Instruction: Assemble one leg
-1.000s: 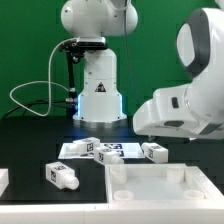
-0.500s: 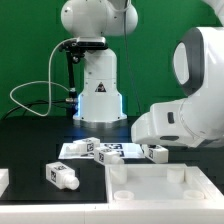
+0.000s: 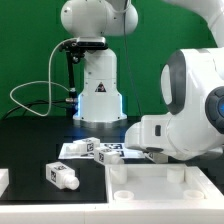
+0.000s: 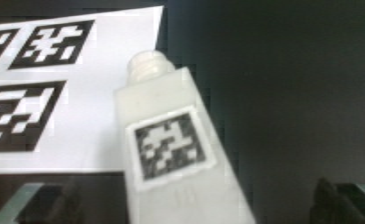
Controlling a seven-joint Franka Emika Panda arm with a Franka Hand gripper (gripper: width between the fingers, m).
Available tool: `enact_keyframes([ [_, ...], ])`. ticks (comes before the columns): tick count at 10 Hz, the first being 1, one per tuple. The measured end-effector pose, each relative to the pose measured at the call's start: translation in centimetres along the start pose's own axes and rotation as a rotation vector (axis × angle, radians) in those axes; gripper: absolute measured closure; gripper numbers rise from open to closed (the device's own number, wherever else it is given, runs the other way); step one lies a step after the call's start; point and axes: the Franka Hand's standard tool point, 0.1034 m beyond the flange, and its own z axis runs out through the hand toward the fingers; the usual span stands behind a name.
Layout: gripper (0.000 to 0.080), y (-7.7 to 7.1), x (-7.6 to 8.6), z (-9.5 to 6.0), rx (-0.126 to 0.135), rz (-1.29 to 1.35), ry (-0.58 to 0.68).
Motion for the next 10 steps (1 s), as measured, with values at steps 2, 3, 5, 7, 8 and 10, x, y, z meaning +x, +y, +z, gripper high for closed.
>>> enact_keyframes([
  [2,0.0151,0.04,0.15,-0.02,0.002,0.001,0.006],
  [3,0.0151,0.05,0.17,-0.01,0.003,0.001,0.006],
  [5,0.0151,0.08,0.21,-0.01,0.003,0.002,0.008],
  [7,0.042,0.1,0.24,-0.01,0.004,0.002,0.008],
  [8,0.0518,0.1,0.25,-0.01,0.004,0.002,0.009],
  [10,0.0517,0.12,0.25,-0.02,0.004,0.002,0.009],
])
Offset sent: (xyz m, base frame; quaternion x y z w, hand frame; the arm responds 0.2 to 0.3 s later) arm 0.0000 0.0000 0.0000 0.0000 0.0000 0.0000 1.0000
